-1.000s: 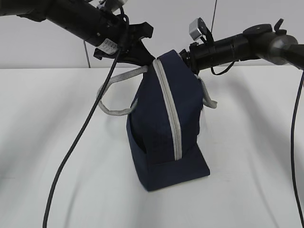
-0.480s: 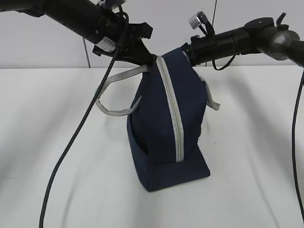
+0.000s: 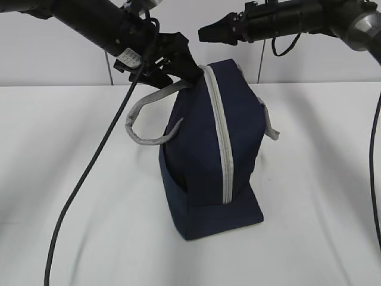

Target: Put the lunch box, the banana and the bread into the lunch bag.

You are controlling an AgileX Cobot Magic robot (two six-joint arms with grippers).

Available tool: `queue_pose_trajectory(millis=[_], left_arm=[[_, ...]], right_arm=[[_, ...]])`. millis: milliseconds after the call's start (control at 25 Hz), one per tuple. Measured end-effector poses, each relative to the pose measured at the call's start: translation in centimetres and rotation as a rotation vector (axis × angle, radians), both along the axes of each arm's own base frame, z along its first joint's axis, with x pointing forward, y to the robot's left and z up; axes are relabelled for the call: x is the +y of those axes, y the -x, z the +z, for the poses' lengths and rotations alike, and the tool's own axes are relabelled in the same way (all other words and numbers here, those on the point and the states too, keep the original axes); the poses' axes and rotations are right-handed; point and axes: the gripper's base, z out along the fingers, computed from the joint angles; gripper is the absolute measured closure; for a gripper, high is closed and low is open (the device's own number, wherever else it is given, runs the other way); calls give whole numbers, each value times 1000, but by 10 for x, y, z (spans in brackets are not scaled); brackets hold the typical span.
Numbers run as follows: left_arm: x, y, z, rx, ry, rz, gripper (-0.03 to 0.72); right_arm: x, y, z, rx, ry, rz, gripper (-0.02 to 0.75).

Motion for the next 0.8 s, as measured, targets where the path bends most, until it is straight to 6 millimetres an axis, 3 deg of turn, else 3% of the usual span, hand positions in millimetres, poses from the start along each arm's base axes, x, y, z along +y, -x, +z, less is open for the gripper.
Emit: queue_pose_trajectory(millis=[200, 560, 800], left_arm=[[12, 5, 14, -15, -29, -15, 126], [39, 24, 57, -98, -170, 55, 126], [57, 37, 72, -56, -294, 168, 128]], right_arm=[[-2, 1, 16, 215, -82, -103, 162], [-13, -1, 3, 507, 19, -326, 162], [-19, 8, 34, 612, 0, -452, 162]])
